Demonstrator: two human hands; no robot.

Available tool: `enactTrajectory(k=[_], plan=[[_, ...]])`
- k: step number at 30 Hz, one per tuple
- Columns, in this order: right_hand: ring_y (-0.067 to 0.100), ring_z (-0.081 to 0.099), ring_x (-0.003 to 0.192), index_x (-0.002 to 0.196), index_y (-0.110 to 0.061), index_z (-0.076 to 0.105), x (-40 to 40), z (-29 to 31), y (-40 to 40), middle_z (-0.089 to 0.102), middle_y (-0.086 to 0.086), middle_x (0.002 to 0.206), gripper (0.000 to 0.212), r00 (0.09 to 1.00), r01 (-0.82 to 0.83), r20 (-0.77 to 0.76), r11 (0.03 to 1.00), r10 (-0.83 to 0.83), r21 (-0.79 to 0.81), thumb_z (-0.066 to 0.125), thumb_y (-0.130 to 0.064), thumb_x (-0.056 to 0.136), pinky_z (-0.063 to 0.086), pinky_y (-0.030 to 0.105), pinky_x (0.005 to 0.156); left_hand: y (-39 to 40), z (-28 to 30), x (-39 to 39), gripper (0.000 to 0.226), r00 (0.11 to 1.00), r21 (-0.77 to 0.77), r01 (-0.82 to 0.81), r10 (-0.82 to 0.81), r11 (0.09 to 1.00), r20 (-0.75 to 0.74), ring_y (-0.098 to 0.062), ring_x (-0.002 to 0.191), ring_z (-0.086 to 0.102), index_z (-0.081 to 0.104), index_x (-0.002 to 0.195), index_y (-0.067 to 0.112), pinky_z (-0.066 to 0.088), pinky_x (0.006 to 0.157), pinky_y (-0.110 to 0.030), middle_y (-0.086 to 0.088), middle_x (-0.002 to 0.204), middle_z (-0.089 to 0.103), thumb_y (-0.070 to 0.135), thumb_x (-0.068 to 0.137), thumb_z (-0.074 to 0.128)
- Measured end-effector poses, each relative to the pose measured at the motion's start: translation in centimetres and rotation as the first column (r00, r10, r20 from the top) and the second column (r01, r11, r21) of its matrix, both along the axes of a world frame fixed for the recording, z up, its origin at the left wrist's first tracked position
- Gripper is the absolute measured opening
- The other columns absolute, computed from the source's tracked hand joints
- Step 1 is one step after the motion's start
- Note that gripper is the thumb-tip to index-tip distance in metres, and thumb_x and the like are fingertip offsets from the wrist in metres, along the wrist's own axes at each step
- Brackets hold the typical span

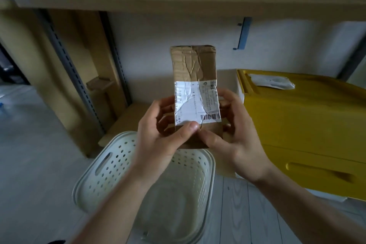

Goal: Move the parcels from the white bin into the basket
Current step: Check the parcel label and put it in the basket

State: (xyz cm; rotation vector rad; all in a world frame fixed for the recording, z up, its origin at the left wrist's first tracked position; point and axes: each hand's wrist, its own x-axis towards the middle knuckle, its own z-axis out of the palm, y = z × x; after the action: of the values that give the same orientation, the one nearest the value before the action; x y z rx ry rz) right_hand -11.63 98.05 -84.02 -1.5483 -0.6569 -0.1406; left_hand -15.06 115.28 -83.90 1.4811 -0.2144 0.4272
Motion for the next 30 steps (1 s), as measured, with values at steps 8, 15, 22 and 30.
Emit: enactTrajectory(k=[8,15,22,30], plan=[[0.020,0.067,0.114,0.146,-0.020,0.043,0.8,-0.7,0.6,0.066,-0.003,0.121,0.084,1.000,-0.023,0.004,0.997,0.023,-0.078,0.087,-0.009,0.076,0.059,0.028,0.087,1.2,-0.7,0.3,0.050,0.999,0.036,-0.052,0.053,0.998,-0.005,-0.021,0.111,0.071,0.061,0.122,0.021,0.059,0.086,-0.031,-0.002,0.118,0.074,0.018,0.077,0.085],[0.018,0.064,0.122,0.152,-0.028,0.040,1.5,-2.2,0.7,0.063,-0.006,0.132,0.105,0.998,-0.056,-0.049,0.969,0.045,-0.239,0.098,-0.023,0.065,0.059,0.040,0.096,2.1,-2.0,0.1,0.057,0.990,0.000,-0.044,0.044,0.999,-0.135,-0.016,0.107,0.072,0.049,0.135,0.027,0.061,0.082,-0.033,0.003,0.115,0.074,0.021,0.085,0.076],[0.003,0.061,0.122,0.152,-0.033,0.037,1.6,-3.7,1.0,0.061,-0.021,0.130,0.108,0.989,-0.127,-0.120,0.902,0.084,-0.413,0.098,-0.028,0.063,0.056,0.031,0.102,3.9,-2.8,0.2,0.060,0.906,-0.246,-0.002,-0.103,0.969,-0.411,-0.025,0.090,0.076,0.035,0.144,0.051,0.062,0.074,-0.050,-0.007,0.108,0.075,0.046,0.089,0.057],[-0.005,0.057,0.110,0.138,-0.049,0.031,1.8,-7.5,3.0,0.054,-0.030,0.117,0.098,0.996,-0.033,-0.085,0.803,-0.022,-0.595,0.095,-0.027,0.066,0.053,0.012,0.083,6.3,-4.7,0.6,0.054,0.784,0.013,-0.079,0.070,0.997,-0.617,-0.027,0.091,0.075,0.030,0.143,0.051,0.063,0.078,-0.045,-0.012,0.111,0.070,0.048,0.098,0.059]])
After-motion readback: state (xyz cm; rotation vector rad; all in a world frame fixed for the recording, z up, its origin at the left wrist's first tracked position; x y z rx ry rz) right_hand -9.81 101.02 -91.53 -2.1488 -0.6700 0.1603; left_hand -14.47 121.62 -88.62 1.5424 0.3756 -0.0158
